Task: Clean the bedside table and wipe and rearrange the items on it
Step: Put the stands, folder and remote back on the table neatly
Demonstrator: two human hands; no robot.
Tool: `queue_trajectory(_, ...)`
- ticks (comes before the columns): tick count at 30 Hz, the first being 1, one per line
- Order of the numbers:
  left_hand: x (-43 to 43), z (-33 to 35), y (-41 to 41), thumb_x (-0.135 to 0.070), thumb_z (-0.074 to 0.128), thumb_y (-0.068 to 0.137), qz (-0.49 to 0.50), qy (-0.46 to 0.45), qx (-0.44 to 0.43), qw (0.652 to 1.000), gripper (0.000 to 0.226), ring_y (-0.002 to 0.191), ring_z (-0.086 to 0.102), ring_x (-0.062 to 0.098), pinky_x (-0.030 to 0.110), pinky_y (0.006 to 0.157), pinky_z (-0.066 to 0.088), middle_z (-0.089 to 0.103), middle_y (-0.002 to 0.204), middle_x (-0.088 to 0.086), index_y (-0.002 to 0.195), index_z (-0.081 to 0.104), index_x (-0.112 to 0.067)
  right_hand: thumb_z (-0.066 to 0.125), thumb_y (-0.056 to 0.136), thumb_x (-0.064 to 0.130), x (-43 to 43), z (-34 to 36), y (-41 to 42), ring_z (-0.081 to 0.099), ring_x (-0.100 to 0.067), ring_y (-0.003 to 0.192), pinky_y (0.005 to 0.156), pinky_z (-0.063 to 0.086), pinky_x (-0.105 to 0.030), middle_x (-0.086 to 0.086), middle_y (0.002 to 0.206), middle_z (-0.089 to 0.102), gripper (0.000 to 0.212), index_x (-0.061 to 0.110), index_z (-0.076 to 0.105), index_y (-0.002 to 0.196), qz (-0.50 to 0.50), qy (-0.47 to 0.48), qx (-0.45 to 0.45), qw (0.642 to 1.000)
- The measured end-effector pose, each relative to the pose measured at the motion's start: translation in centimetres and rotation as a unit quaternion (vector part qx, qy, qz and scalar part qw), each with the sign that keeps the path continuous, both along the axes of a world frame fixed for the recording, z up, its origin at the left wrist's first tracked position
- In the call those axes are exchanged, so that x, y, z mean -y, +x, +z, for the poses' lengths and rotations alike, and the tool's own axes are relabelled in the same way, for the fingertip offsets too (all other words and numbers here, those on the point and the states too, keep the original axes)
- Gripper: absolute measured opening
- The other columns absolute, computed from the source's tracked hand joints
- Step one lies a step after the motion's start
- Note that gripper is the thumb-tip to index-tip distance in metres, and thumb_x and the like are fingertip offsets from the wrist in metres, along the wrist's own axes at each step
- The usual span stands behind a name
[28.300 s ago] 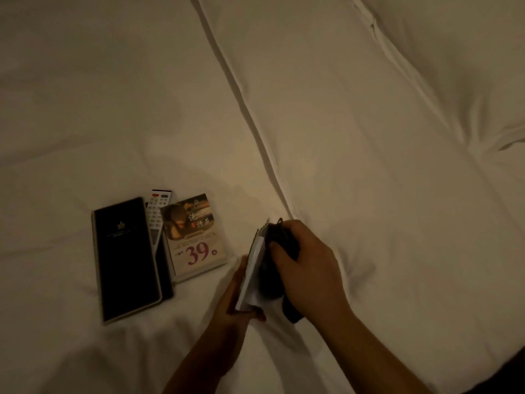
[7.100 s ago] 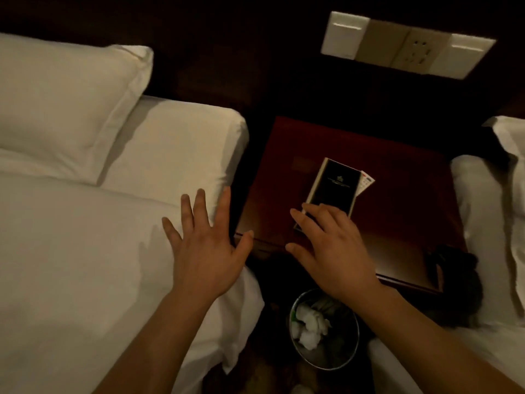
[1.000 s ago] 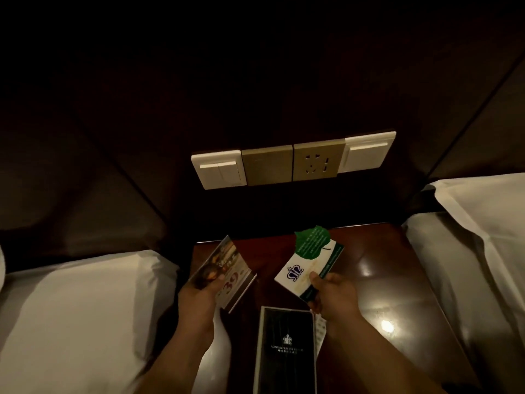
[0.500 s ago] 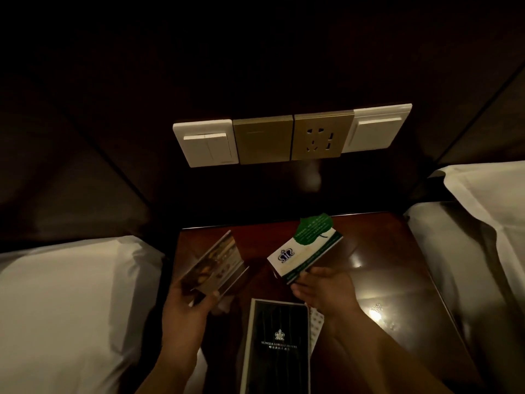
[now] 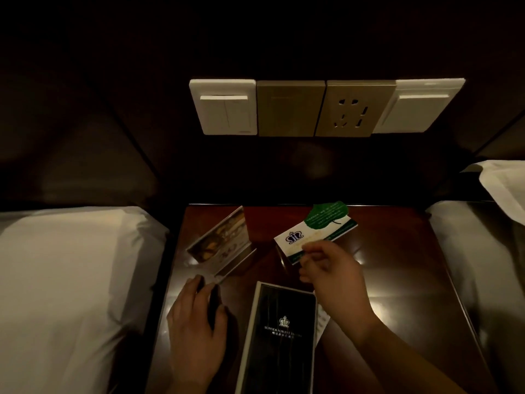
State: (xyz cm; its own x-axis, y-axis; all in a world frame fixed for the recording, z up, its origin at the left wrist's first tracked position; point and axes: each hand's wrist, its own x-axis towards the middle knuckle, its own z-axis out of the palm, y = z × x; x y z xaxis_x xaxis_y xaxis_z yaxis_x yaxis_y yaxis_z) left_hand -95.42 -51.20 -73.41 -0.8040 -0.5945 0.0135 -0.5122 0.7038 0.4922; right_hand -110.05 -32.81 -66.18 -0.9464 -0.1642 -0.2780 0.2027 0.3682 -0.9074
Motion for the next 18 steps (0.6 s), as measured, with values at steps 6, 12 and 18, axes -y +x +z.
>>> queue_trajectory(6, 0.0, -0.1, 0.1, -0.038, 0.049, 0.081, -0.007, -0.007, -0.004, 1.000, 0.054, 0.130, 0.050, 0.031, 0.054, 0.103, 0.044, 0.054, 0.142, 0.011, 0.128, 0.059, -0.014, 0.073, 0.085, 0.030, 7.8, 1.1, -3.6, 0.060, -0.001, 0.086, 0.072, 0.045, -0.016, 0.021, 0.135, 0.048, 0.077, 0.037, 0.030, 0.148, 0.226, 0.047, -0.126, 0.965)
queue_trajectory(12, 0.4, -0.4, -0.1, -0.043, 0.044, 0.085, -0.042, -0.036, 0.065, 0.996, 0.064, 0.143, 0.031, 0.018, 0.039, 0.111, 0.026, 0.044, 0.153, 0.001, 0.146, 0.046, -0.025, 0.069, 0.089, 0.022, 9.6, -0.1, -4.7, 0.060, -0.002, 0.083, 0.072, 0.049, -0.027, 0.008, 0.099, 0.067, 0.018, 0.022, 0.068, 0.107, 0.264, 0.056, -0.153, 0.951)
queue_trajectory(18, 0.3, -0.3, -0.2, -0.035, 0.045, 0.083, -0.060, -0.078, 0.060, 0.993, 0.056, 0.137, 0.044, 0.028, 0.042, 0.113, 0.024, 0.055, 0.144, 0.009, 0.132, 0.064, -0.016, 0.065, 0.092, 0.020, 9.2, -1.5, -4.3, 0.067, -0.013, 0.084, 0.075, 0.058, -0.040, 0.004, 0.094, 0.072, 0.012, 0.024, 0.067, 0.103, 0.181, 0.047, -0.196, 0.963)
